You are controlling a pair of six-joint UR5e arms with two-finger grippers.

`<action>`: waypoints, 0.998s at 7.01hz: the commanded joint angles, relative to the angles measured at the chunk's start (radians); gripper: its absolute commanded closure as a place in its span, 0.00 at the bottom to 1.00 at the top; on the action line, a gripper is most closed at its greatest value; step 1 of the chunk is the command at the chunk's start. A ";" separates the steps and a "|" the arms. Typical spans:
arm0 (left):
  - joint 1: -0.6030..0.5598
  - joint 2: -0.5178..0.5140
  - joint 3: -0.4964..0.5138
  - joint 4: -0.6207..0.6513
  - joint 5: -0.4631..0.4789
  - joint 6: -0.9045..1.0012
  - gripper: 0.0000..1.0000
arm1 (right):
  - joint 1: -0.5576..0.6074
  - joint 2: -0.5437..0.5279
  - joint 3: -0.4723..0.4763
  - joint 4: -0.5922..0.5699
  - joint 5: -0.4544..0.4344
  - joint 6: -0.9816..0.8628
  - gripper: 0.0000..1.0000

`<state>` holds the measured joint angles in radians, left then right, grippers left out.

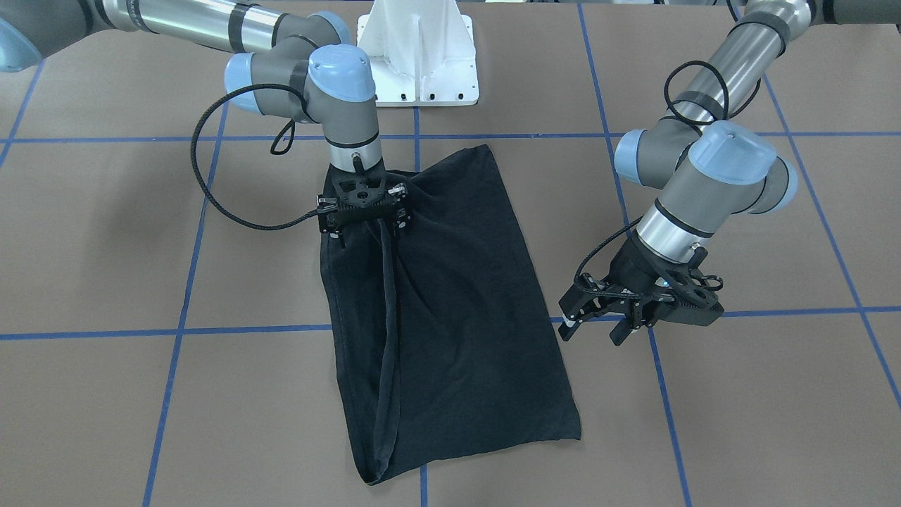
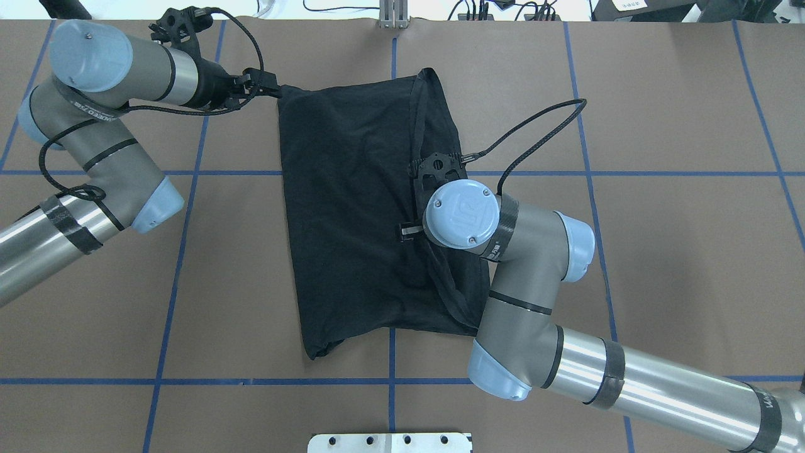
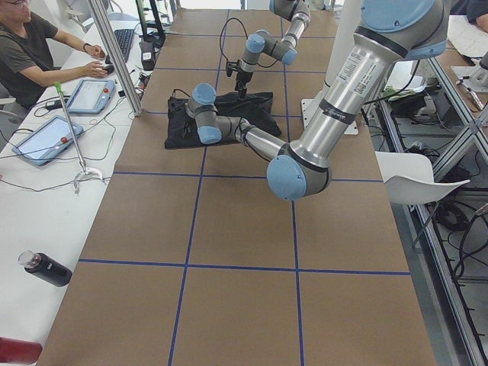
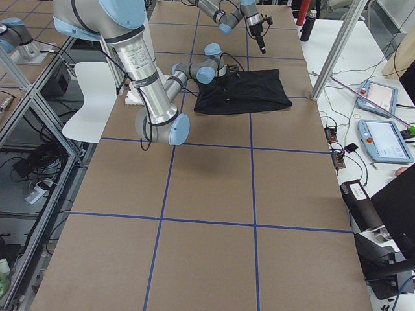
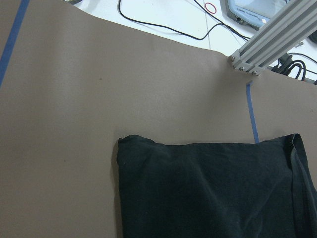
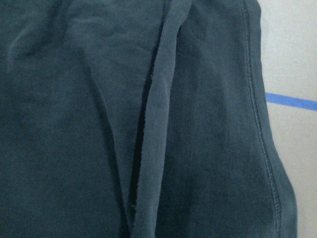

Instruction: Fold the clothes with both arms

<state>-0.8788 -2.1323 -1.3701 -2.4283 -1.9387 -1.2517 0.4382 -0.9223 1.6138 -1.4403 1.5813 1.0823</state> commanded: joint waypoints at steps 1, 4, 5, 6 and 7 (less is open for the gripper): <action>0.000 -0.001 -0.001 0.000 -0.006 0.000 0.00 | -0.018 -0.009 -0.015 -0.002 -0.006 -0.005 0.01; 0.000 -0.001 -0.001 -0.002 -0.006 -0.002 0.00 | -0.003 -0.030 -0.029 0.000 -0.003 -0.019 0.01; 0.000 -0.001 -0.001 -0.002 -0.006 -0.003 0.00 | 0.023 -0.044 -0.026 0.004 0.005 -0.034 0.01; 0.001 -0.001 0.000 -0.002 -0.006 -0.005 0.00 | 0.046 -0.058 -0.025 0.009 0.009 -0.065 0.01; 0.003 -0.001 -0.001 -0.002 -0.006 -0.008 0.00 | 0.068 -0.081 -0.023 0.012 0.011 -0.090 0.01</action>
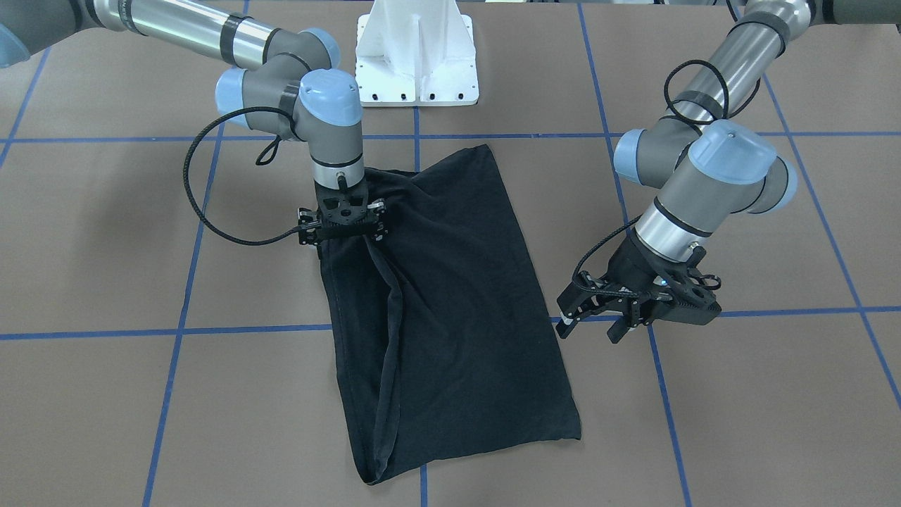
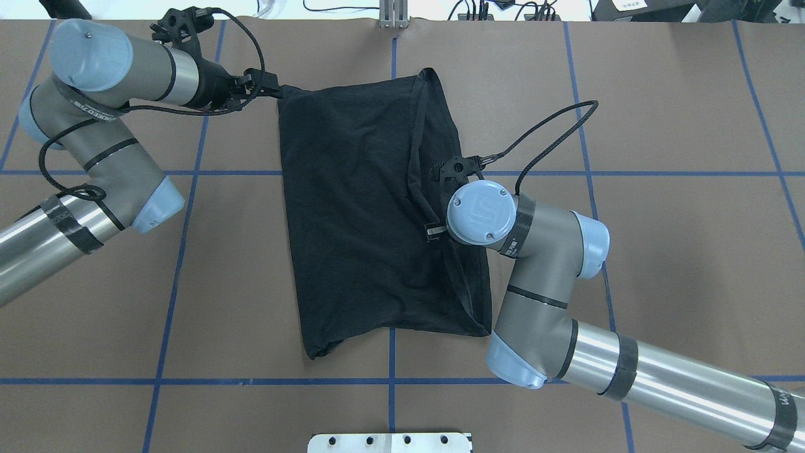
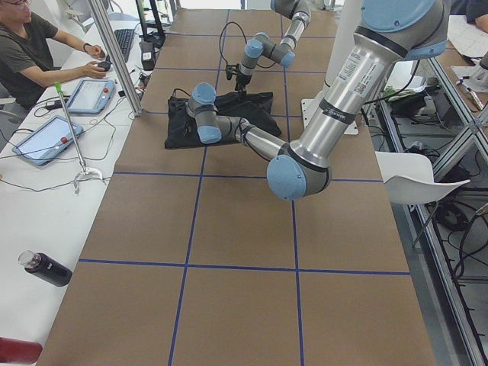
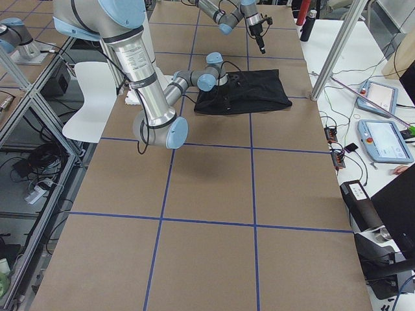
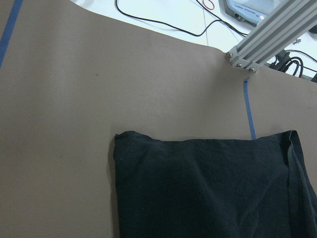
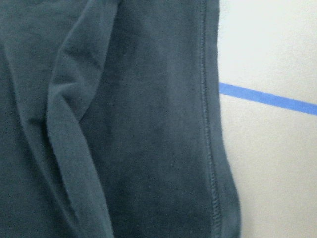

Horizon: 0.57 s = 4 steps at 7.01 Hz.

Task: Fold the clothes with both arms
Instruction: 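Move the right gripper over the shirt toward the left gripper's corner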

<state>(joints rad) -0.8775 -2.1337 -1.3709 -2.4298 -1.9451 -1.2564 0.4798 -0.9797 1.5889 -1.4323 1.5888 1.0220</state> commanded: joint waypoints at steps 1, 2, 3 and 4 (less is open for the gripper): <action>0.002 0.000 -0.001 0.000 0.000 -0.003 0.00 | 0.042 -0.030 0.002 0.006 0.003 -0.045 0.01; 0.002 0.000 -0.001 0.000 0.000 -0.003 0.00 | 0.060 -0.028 0.005 0.006 0.026 -0.046 0.01; 0.002 0.000 -0.001 0.000 0.000 -0.001 0.00 | 0.081 -0.024 0.011 0.006 0.052 -0.046 0.01; 0.002 0.000 0.001 0.000 0.000 0.000 0.00 | 0.097 -0.019 0.019 0.006 0.062 -0.046 0.01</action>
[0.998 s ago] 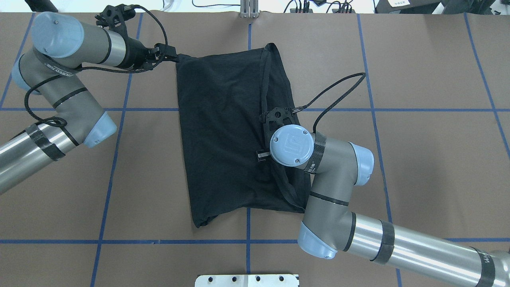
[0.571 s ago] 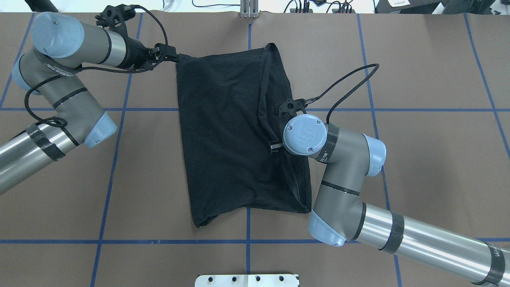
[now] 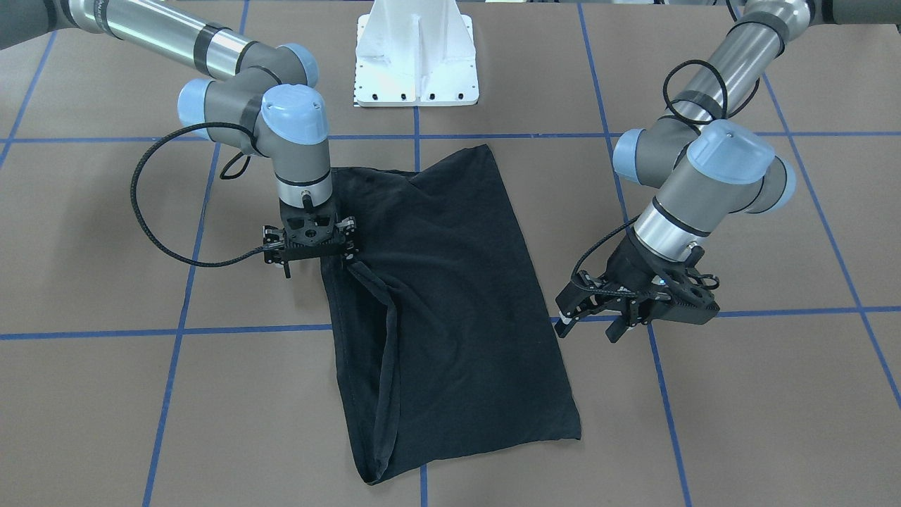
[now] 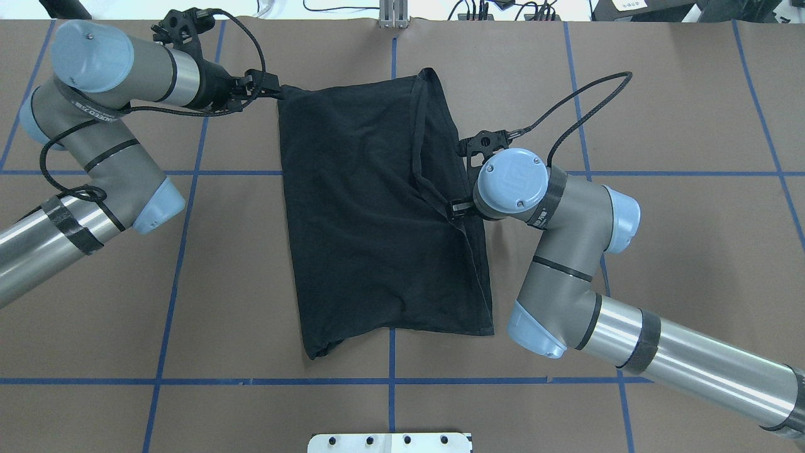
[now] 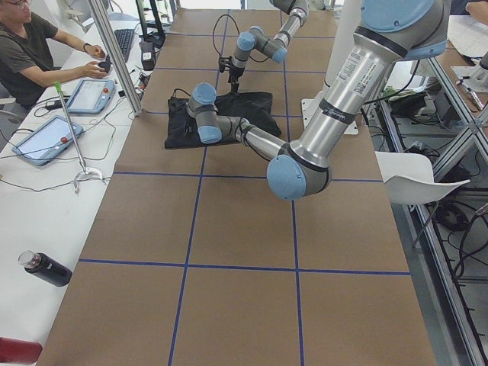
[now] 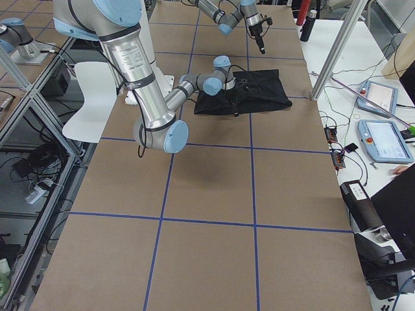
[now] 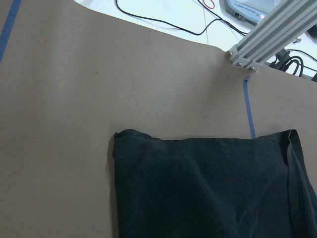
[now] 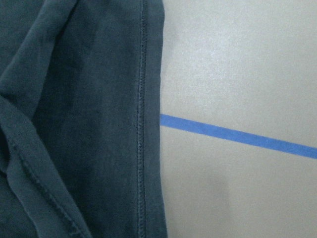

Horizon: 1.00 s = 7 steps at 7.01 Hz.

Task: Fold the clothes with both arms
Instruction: 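Move the right gripper over the shirt toward the left gripper's corner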

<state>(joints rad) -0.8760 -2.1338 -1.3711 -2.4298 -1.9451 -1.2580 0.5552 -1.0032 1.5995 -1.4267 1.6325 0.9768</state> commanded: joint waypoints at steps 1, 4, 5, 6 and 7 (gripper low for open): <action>0.000 0.002 0.001 0.000 0.000 0.003 0.00 | 0.025 0.012 0.017 0.002 0.021 -0.001 0.01; 0.000 0.002 0.001 0.002 0.000 0.003 0.00 | 0.019 0.092 -0.016 -0.004 0.010 0.013 0.00; -0.001 0.002 0.001 0.000 0.000 0.003 0.00 | 0.017 0.150 -0.077 -0.004 0.009 0.017 0.00; -0.001 0.002 0.001 0.000 0.000 0.003 0.00 | 0.017 0.206 -0.143 -0.003 0.007 0.020 0.00; 0.000 0.003 0.001 0.002 0.000 0.003 0.00 | 0.015 0.219 -0.179 -0.003 0.000 0.029 0.00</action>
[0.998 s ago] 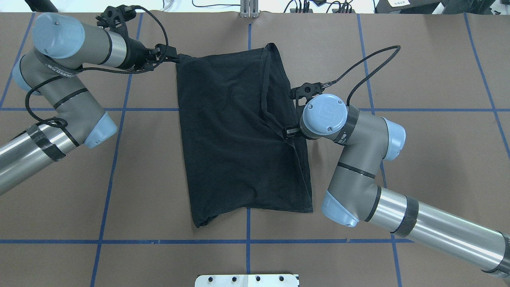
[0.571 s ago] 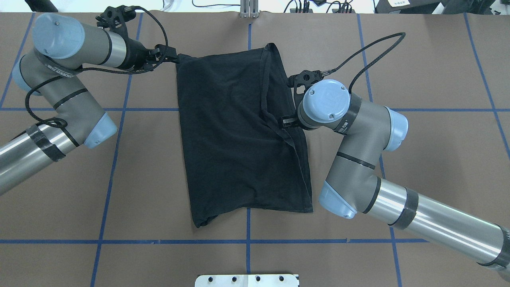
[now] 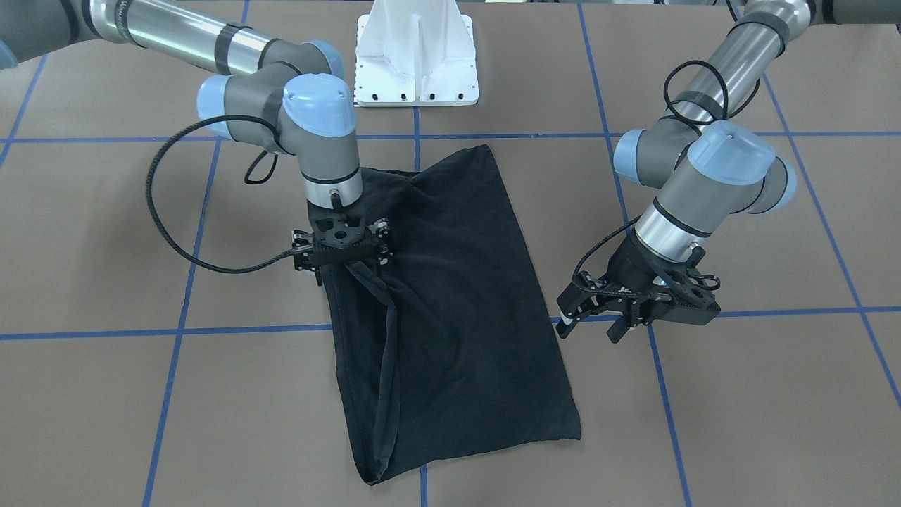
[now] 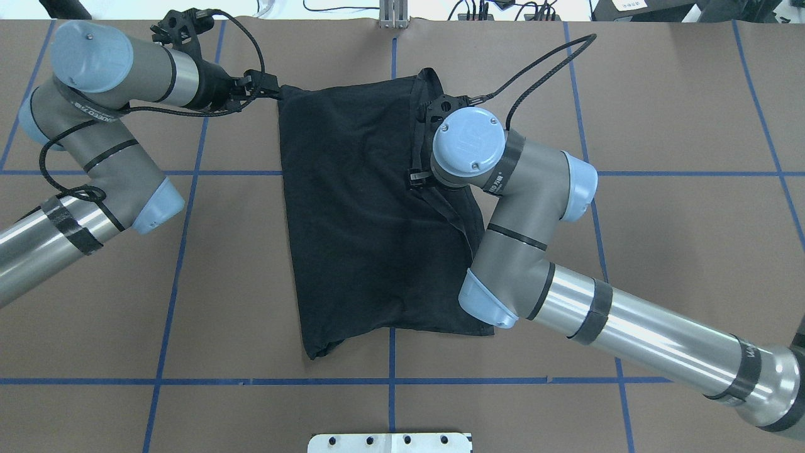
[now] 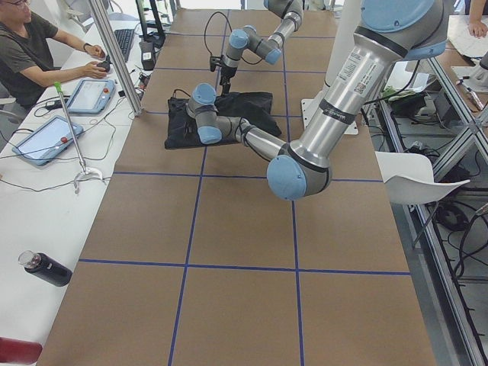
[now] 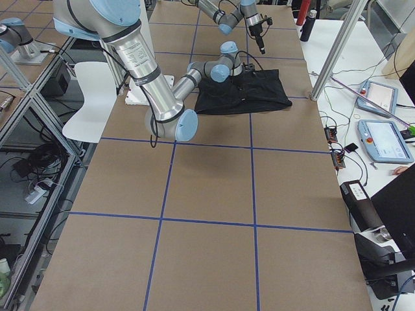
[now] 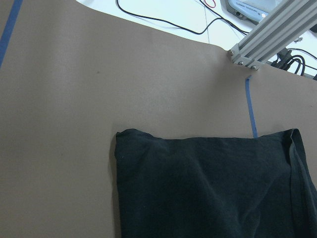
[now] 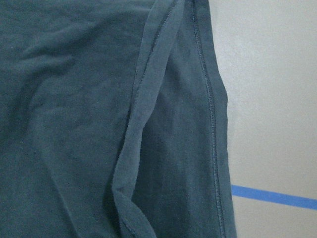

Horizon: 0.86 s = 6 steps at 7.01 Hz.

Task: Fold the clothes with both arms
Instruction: 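Move the right gripper over the shirt toward the left gripper's corner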

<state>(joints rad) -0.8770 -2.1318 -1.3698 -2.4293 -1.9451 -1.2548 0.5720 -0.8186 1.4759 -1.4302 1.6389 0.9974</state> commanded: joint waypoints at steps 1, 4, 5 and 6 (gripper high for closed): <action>0.001 0.001 0.000 0.000 0.000 0.000 0.00 | -0.001 0.050 -0.089 0.017 -0.016 0.009 0.00; 0.001 0.001 0.001 0.000 0.000 0.000 0.00 | -0.001 0.126 -0.246 0.086 -0.034 0.010 0.00; 0.001 0.001 0.003 0.000 0.000 0.002 0.00 | -0.001 0.134 -0.261 0.099 -0.034 0.013 0.00; 0.001 0.001 0.005 0.000 0.000 0.002 0.00 | -0.001 0.130 -0.261 0.099 -0.033 0.009 0.00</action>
<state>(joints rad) -0.8759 -2.1307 -1.3668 -2.4298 -1.9451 -1.2538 0.5706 -0.6944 1.2319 -1.3411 1.6063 1.0087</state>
